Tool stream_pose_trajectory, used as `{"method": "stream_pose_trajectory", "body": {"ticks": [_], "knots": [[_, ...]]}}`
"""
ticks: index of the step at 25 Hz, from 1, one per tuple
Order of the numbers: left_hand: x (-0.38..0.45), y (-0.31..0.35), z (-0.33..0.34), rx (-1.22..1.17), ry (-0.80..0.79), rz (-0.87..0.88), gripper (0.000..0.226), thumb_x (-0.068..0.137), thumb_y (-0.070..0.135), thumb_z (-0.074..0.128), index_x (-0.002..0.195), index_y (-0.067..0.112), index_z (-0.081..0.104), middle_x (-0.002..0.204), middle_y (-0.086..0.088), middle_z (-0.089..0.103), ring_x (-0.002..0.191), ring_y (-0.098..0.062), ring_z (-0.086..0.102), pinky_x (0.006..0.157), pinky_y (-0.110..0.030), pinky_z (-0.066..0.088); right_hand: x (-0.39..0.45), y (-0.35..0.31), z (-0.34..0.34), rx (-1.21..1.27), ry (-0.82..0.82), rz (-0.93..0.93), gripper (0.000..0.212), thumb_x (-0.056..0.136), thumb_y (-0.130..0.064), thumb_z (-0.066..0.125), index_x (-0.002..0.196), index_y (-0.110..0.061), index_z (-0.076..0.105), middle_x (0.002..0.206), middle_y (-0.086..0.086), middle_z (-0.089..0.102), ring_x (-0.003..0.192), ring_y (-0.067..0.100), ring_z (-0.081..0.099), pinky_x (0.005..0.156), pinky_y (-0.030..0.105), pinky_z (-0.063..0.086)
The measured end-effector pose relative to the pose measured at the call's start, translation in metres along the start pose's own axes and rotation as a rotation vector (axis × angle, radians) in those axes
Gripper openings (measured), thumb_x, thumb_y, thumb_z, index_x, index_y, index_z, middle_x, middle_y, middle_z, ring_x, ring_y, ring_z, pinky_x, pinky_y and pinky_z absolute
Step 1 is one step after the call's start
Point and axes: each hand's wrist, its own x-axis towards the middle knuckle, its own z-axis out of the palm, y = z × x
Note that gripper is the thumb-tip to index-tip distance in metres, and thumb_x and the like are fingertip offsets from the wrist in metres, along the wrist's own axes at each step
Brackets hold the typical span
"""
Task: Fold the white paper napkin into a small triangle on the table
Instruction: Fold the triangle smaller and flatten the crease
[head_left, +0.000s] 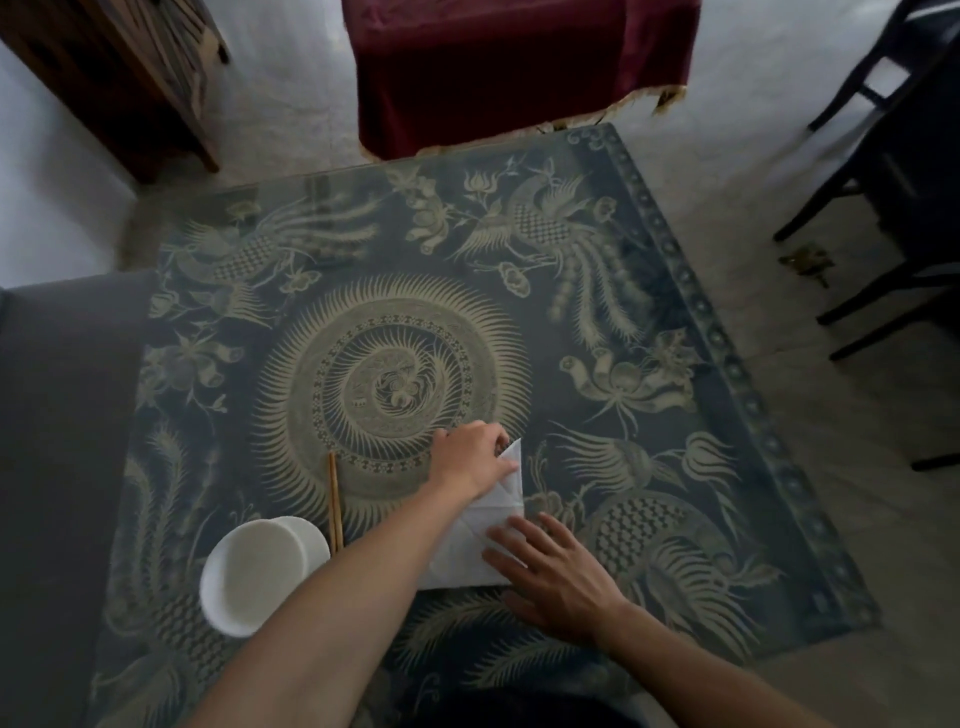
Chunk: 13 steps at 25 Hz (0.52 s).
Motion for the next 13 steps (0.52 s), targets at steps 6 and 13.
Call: {"method": "stream_pose_trajectory", "body": {"ticks": [6,13], "knots": [[0.012,0.020,0.011,0.001,-0.024,-0.096,0.014,0.091,0.023,0.066,0.104,0.025,0.061,0.102,0.000,0.071,0.099,-0.024,0.065,0.088,-0.040,0.042,-0.003,-0.008,-0.003,0.003,-0.009,0.079,0.055,0.093,-0.050,0.046,0.142,-0.026,0.048,0.149,0.000,0.047,0.137,0.024,0.041,0.107,0.048,0.041],[0.025,0.006,-0.008,-0.343,-0.223,-0.102,0.012,0.082,0.015,0.078,0.092,0.018,0.074,0.099,-0.004,0.075,0.093,-0.019,0.068,0.086,-0.032,0.054,-0.004,-0.010,0.002,0.003,0.026,0.104,0.056,0.093,-0.048,0.048,0.144,-0.026,0.043,0.151,0.002,0.044,0.140,0.026,0.038,0.110,0.051,0.036]]}}
